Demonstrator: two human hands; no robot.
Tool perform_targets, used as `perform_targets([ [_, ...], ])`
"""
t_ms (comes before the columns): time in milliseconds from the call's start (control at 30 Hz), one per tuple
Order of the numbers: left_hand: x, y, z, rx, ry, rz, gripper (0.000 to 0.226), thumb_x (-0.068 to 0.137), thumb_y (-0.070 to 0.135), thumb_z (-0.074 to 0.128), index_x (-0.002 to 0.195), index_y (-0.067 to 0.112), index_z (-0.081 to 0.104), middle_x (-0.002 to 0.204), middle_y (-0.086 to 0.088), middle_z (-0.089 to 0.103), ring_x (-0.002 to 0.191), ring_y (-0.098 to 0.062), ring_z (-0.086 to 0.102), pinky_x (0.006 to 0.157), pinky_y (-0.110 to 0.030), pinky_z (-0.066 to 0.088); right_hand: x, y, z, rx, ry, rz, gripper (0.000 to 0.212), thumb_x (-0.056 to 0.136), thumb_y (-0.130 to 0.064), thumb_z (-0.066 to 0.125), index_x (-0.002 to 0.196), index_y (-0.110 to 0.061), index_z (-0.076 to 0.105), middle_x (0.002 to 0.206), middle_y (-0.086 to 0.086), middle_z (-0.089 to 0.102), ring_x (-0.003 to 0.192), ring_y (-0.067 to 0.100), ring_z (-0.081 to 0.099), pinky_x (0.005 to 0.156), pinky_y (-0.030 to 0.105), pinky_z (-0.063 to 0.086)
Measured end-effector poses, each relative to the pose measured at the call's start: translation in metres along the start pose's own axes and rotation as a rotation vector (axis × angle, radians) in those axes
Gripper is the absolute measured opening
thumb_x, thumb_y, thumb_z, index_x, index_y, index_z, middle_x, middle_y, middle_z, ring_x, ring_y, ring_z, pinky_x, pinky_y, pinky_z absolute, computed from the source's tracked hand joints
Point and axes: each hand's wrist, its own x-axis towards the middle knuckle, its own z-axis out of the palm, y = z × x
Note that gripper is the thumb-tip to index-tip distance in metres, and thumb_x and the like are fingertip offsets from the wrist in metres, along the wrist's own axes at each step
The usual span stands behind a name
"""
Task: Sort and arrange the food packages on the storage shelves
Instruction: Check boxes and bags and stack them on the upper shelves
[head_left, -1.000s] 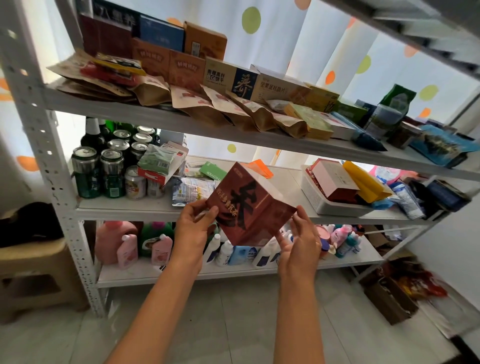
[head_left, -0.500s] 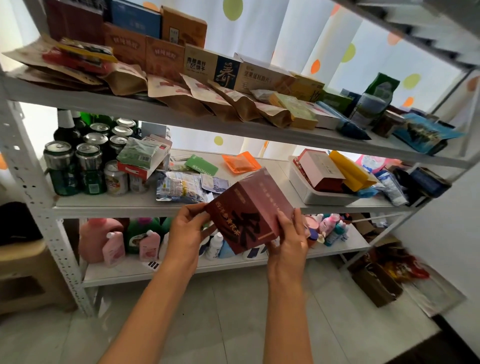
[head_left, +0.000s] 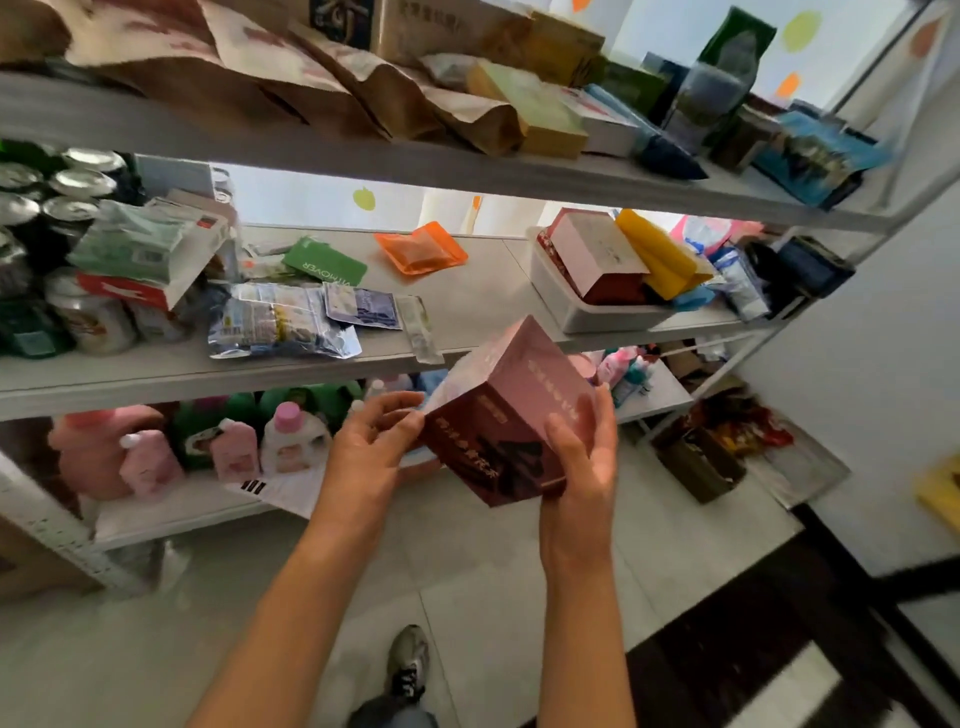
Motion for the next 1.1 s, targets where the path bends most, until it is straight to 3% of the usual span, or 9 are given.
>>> perform_targets([
  [167, 0.014, 0.017, 0.037, 0.239, -0.092, 0.043, 0.013, 0.092, 0.013, 0.066, 0.101, 0.021, 0.072, 0.108, 0.002, 0.074, 0.103, -0.015, 0.068, 0.096, -0.038, 0.055, 0.030, -0.011, -0.026, -0.033, -0.071, -0.004, 0.076, 0.075, -0.035, 0.078, 0.144, -0.042, 0.046, 0.138, -0.005, 0.056, 0.126, 0.025, 0.060, 0.100, 0.050, 0.054],
  [267, 0.028, 0.043, 0.063, 0.404, -0.135, 0.159, 0.010, 0.091, 0.010, 0.068, 0.097, 0.018, 0.069, 0.115, 0.011, 0.069, 0.090, -0.001, 0.064, 0.082, -0.031, 0.057, 0.058, -0.029, -0.033, -0.067, -0.133, -0.034, 0.080, 0.071, -0.037, 0.082, 0.142, -0.047, 0.046, 0.136, -0.007, 0.055, 0.126, 0.025, 0.059, 0.099, 0.050, 0.055],
  [333, 0.041, 0.063, 0.079, 0.454, -0.221, 0.218, 0.019, 0.089, 0.009, 0.070, 0.101, 0.024, 0.071, 0.117, 0.012, 0.070, 0.107, -0.005, 0.064, 0.080, -0.017, 0.055, 0.083, -0.050, -0.035, -0.069, -0.159, -0.069, 0.084, 0.066, -0.040, 0.084, 0.141, -0.050, 0.045, 0.137, -0.007, 0.054, 0.127, 0.026, 0.058, 0.098, 0.052, 0.055],
  [433, 0.060, 0.101, 0.107, 0.593, -0.291, 0.340, 0.034, 0.085, 0.009, 0.075, 0.108, 0.033, 0.069, 0.115, 0.017, 0.070, 0.116, -0.008, 0.061, 0.097, -0.028, 0.050, 0.125, -0.084, -0.030, -0.085, -0.253, -0.117, 0.092, 0.063, -0.040, 0.086, 0.143, -0.050, 0.042, 0.135, -0.012, 0.055, 0.126, 0.025, 0.059, 0.095, 0.049, 0.057],
  [600, 0.098, 0.167, 0.154, 0.723, -0.241, 0.563, 0.034, 0.082, 0.006, 0.076, 0.105, 0.030, 0.068, 0.105, 0.013, 0.072, 0.107, -0.009, 0.066, 0.100, -0.042, 0.052, 0.194, -0.145, -0.004, -0.135, -0.325, -0.258, 0.095, 0.058, -0.045, 0.086, 0.141, -0.051, 0.041, 0.123, -0.028, 0.054, 0.124, 0.015, 0.055, 0.099, 0.042, 0.056],
  [700, 0.116, 0.202, 0.177, 0.810, -0.170, 0.675, 0.043, 0.083, 0.013, 0.077, 0.118, 0.034, 0.063, 0.122, 0.011, 0.066, 0.113, -0.008, 0.061, 0.097, -0.037, 0.053, 0.238, -0.173, 0.013, -0.144, -0.375, -0.326, 0.090, 0.060, -0.038, 0.085, 0.139, -0.049, 0.043, 0.111, -0.037, 0.055, 0.118, 0.013, 0.057, 0.096, 0.037, 0.058],
  [867, 0.140, 0.255, 0.201, 0.921, -0.090, 0.944, 0.063, 0.081, 0.012, 0.066, 0.133, 0.044, 0.050, 0.129, 0.009, 0.059, 0.114, -0.012, 0.060, 0.094, -0.041, 0.056, 0.298, -0.213, 0.065, -0.143, -0.462, -0.441, 0.091, 0.057, -0.046, 0.084, 0.138, -0.047, 0.043, 0.124, -0.023, 0.049, 0.115, 0.011, 0.056, 0.085, 0.027, 0.060],
  [1000, 0.164, 0.294, 0.201, 1.057, 0.038, 0.965, 0.069, 0.089, 0.006, 0.067, 0.140, 0.044, 0.041, 0.129, 0.010, 0.058, 0.109, -0.006, 0.061, 0.093, -0.033, 0.056, 0.342, -0.235, 0.109, -0.178, -0.568, -0.474, 0.088, 0.056, -0.049, 0.083, 0.134, -0.046, 0.044, 0.126, -0.018, 0.049, 0.116, 0.014, 0.055, 0.094, 0.032, 0.057],
  [1100, 0.182, 0.323, 0.193, 1.110, 0.099, 0.964, 0.074, 0.086, 0.005, 0.069, 0.143, 0.041, 0.039, 0.121, 0.012, 0.060, 0.102, -0.007, 0.063, 0.088, -0.035, 0.058, 0.371, -0.244, 0.148, -0.179, -0.655, -0.460, 0.086, 0.056, -0.047, 0.084, 0.133, -0.043, 0.045, 0.126, -0.015, 0.051, 0.116, 0.017, 0.056, 0.096, 0.034, 0.057],
])
